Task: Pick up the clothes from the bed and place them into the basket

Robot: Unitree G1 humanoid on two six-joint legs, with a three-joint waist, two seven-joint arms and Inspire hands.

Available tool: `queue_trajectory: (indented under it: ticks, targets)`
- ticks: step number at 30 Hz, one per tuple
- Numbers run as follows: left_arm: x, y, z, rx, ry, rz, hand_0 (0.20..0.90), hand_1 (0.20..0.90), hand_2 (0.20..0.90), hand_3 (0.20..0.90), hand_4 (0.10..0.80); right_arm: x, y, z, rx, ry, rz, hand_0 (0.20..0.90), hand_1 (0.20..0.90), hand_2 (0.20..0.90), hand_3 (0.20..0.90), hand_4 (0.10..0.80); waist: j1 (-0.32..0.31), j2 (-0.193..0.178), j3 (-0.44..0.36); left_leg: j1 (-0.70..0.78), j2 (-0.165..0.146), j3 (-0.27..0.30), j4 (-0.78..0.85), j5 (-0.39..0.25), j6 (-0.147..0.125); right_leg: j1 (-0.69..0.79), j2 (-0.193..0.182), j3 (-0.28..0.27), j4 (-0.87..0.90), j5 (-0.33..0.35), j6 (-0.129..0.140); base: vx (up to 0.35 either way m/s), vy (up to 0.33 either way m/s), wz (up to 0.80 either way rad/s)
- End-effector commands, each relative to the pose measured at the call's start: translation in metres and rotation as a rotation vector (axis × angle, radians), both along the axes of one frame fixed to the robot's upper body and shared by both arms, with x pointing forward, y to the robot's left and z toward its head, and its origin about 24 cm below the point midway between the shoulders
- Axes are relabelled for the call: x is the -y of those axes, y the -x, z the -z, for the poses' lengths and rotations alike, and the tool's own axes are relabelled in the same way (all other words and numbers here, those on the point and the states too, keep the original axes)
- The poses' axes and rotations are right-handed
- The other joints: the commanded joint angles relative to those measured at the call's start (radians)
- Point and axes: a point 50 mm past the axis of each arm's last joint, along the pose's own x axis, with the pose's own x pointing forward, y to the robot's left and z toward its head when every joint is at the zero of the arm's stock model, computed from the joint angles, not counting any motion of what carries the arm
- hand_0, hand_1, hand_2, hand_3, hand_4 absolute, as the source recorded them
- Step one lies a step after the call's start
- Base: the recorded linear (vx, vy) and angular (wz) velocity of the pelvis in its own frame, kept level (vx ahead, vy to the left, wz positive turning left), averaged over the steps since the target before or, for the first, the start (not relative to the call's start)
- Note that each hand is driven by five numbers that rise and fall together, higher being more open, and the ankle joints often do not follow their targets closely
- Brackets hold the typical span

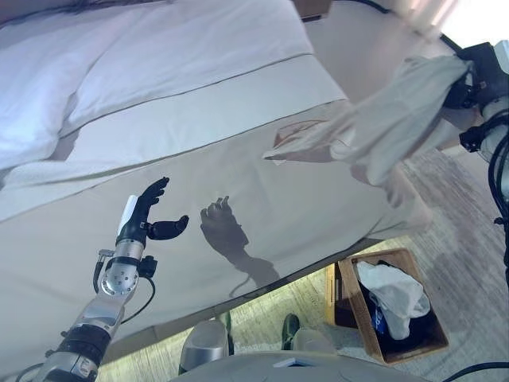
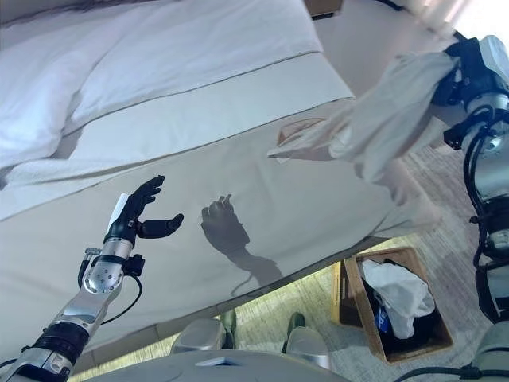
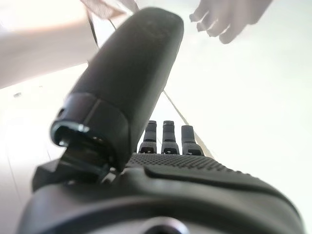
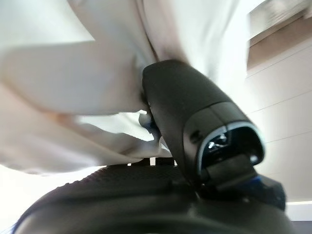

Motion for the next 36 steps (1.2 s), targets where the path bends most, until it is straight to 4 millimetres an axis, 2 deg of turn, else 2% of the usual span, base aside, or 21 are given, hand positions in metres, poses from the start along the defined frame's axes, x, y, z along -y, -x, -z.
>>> queue_trajectory:
  ticks: [1, 8, 15, 21, 25, 28, 29, 30, 31, 32, 36]
  targets:
    - [0.006, 0.002, -0.003, 0.078, -0.017, 0.074, 0.900, 0.900, 0.900, 0.900, 0.800, 0.015, 0.035, -0.075, 0.271, 0.161, 0.059, 0.300, 0.300, 0.300, 0.200, 0.100, -0.019, 0.006, -0.189, -0.029, 0.042, -0.002, -0.025, -0.003, -0.023, -0.079, 0.042, -0.009, 0.110, -0.057, 0.021, -0.028, 0.012, -0.31]
    - [0.000, 0.001, 0.000, 0.061, -0.028, 0.077, 0.900, 0.900, 0.900, 0.900, 0.800, 0.034, 0.066, -0.089, 0.280, 0.204, 0.120, 0.300, 0.300, 0.300, 0.200, 0.100, -0.110, 0.005, -0.215, -0.006, 0.054, 0.035, -0.041, -0.012, -0.024, -0.103, 0.065, 0.084, 0.101, -0.046, 0.031, -0.044, -0.002, -0.32]
    - [0.002, -0.005, 0.001, 0.056, -0.049, 0.083, 0.900, 0.900, 0.900, 0.900, 0.800, 0.056, 0.091, -0.077, 0.276, 0.162, 0.191, 0.300, 0.300, 0.300, 0.200, 0.100, -0.183, 0.014, -0.232, 0.011, 0.062, 0.084, -0.065, -0.016, -0.029, -0.124, 0.081, 0.161, 0.047, -0.003, 0.051, -0.022, -0.019, -0.35]
    - [0.000, -0.008, 0.000, 0.052, -0.055, 0.080, 0.900, 0.900, 0.900, 0.900, 0.800, 0.070, 0.104, -0.064, 0.240, 0.126, 0.220, 0.300, 0.300, 0.300, 0.200, 0.100, -0.220, 0.021, -0.236, 0.008, 0.069, 0.121, -0.051, -0.029, -0.030, -0.144, 0.091, 0.194, 0.039, 0.007, 0.053, -0.022, -0.057, -0.24]
    - [0.002, -0.009, 0.000, 0.039, -0.056, 0.093, 0.900, 0.900, 0.900, 0.900, 0.800, 0.074, 0.107, -0.049, 0.178, 0.093, 0.220, 0.300, 0.300, 0.300, 0.200, 0.100, -0.235, 0.028, -0.235, 0.005, 0.073, 0.134, -0.051, -0.029, -0.032, -0.152, 0.097, 0.202, 0.032, 0.014, 0.054, -0.019, -0.066, -0.16]
    - [0.002, -0.008, 0.002, 0.029, -0.055, 0.098, 0.900, 0.900, 0.900, 0.900, 0.800, 0.079, 0.105, -0.026, 0.101, 0.041, 0.224, 0.300, 0.300, 0.300, 0.200, 0.100, -0.239, 0.036, -0.233, 0.005, 0.073, 0.142, -0.051, -0.030, -0.034, -0.157, 0.097, 0.200, 0.028, 0.018, 0.054, -0.013, -0.077, -0.07]
    - [0.002, -0.008, 0.002, 0.028, -0.055, 0.098, 0.900, 0.900, 0.900, 0.900, 0.800, 0.079, 0.105, -0.026, 0.101, 0.040, 0.224, 0.300, 0.300, 0.300, 0.200, 0.100, -0.239, 0.036, -0.233, 0.005, 0.073, 0.142, -0.050, -0.030, -0.034, -0.157, 0.097, 0.200, 0.028, 0.018, 0.054, -0.031, -0.088, -0.05]
    - [0.001, -0.007, 0.002, 0.025, -0.056, 0.099, 0.900, 0.900, 0.900, 0.900, 0.800, 0.080, 0.104, -0.015, 0.069, 0.018, 0.224, 0.300, 0.300, 0.300, 0.200, 0.100, -0.239, 0.039, -0.231, 0.004, 0.074, 0.144, -0.050, -0.029, -0.035, -0.160, 0.096, 0.197, 0.027, 0.019, 0.053, -0.025, -0.058, -0.07]
    - [0.001, -0.007, 0.002, 0.023, -0.057, 0.099, 0.900, 0.900, 0.900, 0.900, 0.800, 0.081, 0.104, -0.012, 0.060, 0.011, 0.223, 0.300, 0.300, 0.300, 0.200, 0.100, -0.240, 0.040, -0.231, 0.002, 0.074, 0.145, -0.049, -0.029, -0.035, -0.161, 0.096, 0.196, 0.028, 0.020, 0.053, -0.063, -0.119, -0.05]
    - [0.000, -0.008, 0.001, 0.020, -0.058, 0.106, 0.900, 0.900, 0.900, 0.900, 0.800, 0.081, 0.101, 0.004, 0.015, -0.024, 0.220, 0.300, 0.300, 0.300, 0.200, 0.100, -0.240, 0.046, -0.222, -0.001, 0.074, 0.147, -0.046, -0.029, -0.035, -0.166, 0.095, 0.190, 0.030, 0.021, 0.052, -0.053, -0.084, -0.02]
    - [-0.001, -0.010, 0.000, 0.014, -0.056, 0.115, 0.900, 0.900, 0.900, 0.900, 0.800, 0.080, 0.097, 0.031, -0.066, -0.074, 0.208, 0.300, 0.300, 0.300, 0.200, 0.100, -0.241, 0.061, -0.210, -0.008, 0.074, 0.156, -0.037, -0.031, -0.036, -0.174, 0.089, 0.179, 0.028, 0.024, 0.050, -0.054, -0.070, 0.03]
